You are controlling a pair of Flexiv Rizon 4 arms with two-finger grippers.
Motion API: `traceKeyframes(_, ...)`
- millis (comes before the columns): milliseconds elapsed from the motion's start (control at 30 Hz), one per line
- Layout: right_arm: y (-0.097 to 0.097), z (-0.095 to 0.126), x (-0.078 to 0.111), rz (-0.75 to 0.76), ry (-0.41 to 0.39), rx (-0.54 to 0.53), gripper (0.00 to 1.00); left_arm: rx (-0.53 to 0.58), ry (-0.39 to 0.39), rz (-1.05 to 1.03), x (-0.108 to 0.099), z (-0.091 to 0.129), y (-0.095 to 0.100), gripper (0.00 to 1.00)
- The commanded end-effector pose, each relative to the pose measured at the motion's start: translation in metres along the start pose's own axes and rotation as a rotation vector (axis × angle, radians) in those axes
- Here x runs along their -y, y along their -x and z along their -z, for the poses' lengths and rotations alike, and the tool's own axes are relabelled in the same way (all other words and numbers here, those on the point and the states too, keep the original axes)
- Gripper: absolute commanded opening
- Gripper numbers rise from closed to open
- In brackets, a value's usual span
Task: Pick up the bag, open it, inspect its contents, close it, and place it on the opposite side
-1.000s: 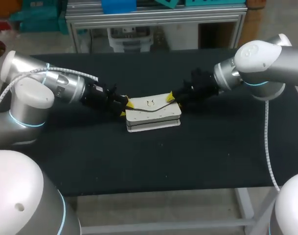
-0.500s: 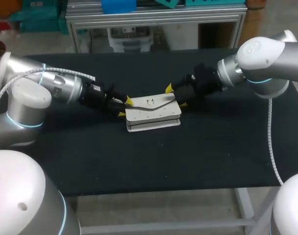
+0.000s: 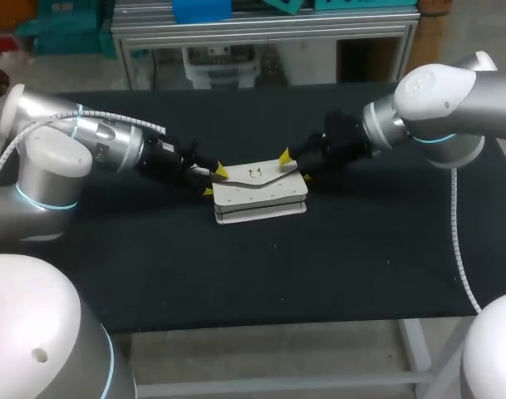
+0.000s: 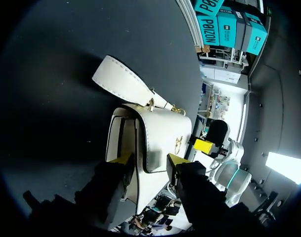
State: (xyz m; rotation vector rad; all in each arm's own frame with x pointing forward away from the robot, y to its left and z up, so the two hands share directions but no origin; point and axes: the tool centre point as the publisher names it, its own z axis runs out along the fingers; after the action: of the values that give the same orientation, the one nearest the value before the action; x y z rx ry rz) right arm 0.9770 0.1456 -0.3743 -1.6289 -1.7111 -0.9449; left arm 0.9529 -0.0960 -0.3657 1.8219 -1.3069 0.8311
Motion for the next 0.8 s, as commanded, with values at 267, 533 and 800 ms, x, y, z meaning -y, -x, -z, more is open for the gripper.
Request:
traceKeyframes(267, -0.002, -0.006, -0.009, 0.023, -0.014, -0.006, 0.0, -0.004, 0.017, -0.014, 0.005, -0.001, 0.004, 0.0)
traceKeyframes(533, 0.004, -0.004, -0.005, 0.006, -0.012, -0.008, 0.41, -0.009, 0.004, -0.029, -0.002, 0.004, 0.005, 0.48)
traceKeyframes(800, 0.009, -0.004, -0.005, -0.006, -0.007, -0.005, 0.48, -0.019, 0.006, -0.042, -0.007, 0.007, 0.003, 0.25)
